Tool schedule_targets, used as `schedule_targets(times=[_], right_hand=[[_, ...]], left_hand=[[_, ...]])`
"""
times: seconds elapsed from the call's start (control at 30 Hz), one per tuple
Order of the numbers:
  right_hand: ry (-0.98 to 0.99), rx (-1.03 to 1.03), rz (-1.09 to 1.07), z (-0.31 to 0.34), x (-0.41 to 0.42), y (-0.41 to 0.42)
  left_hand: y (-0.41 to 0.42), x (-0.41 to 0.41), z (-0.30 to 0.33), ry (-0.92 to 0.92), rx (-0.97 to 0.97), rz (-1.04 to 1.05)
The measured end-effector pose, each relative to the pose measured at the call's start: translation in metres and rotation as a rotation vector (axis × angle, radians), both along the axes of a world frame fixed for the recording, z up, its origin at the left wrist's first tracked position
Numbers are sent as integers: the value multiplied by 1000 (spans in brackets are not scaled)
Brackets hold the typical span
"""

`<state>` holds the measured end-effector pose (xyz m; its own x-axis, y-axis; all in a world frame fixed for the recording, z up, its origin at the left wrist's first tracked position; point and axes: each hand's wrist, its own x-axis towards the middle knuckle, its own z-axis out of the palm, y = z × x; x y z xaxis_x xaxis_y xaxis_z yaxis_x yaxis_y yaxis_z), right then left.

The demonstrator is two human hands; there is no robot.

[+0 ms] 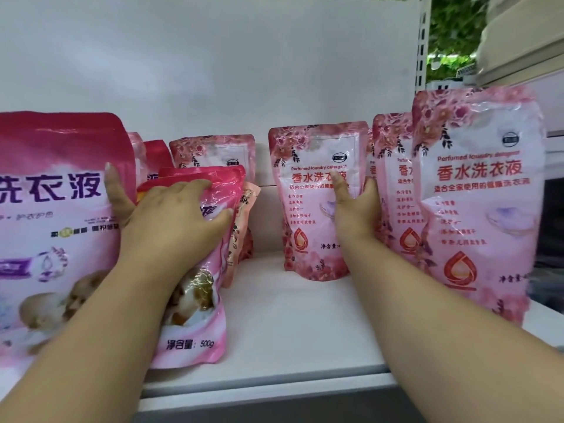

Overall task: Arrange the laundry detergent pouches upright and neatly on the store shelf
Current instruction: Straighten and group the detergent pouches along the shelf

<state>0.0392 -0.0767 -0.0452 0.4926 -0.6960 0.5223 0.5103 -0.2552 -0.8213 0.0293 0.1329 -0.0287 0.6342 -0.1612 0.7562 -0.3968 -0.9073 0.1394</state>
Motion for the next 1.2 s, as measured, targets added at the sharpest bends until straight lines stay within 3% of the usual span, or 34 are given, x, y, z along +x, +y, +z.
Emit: schedule_targets(times=[0.33,0.7,0.9,1.03,1.2], right_hand=[[299,51,14,-12,-1,-4],[303,21,-16,-9,-3,2],[390,-229,-144,-1,-21,16],[127,-426,-52,15,-47,36],[206,-481,197,80,-26,75]], left_hand=[[0,-7,2,38,-10,-7],[2,-9,2,100,-11,-16],[3,-8,3,115,-7,-29],[2,-8,4,116,-11,-59],[2,-8,2,97,-26,-37]])
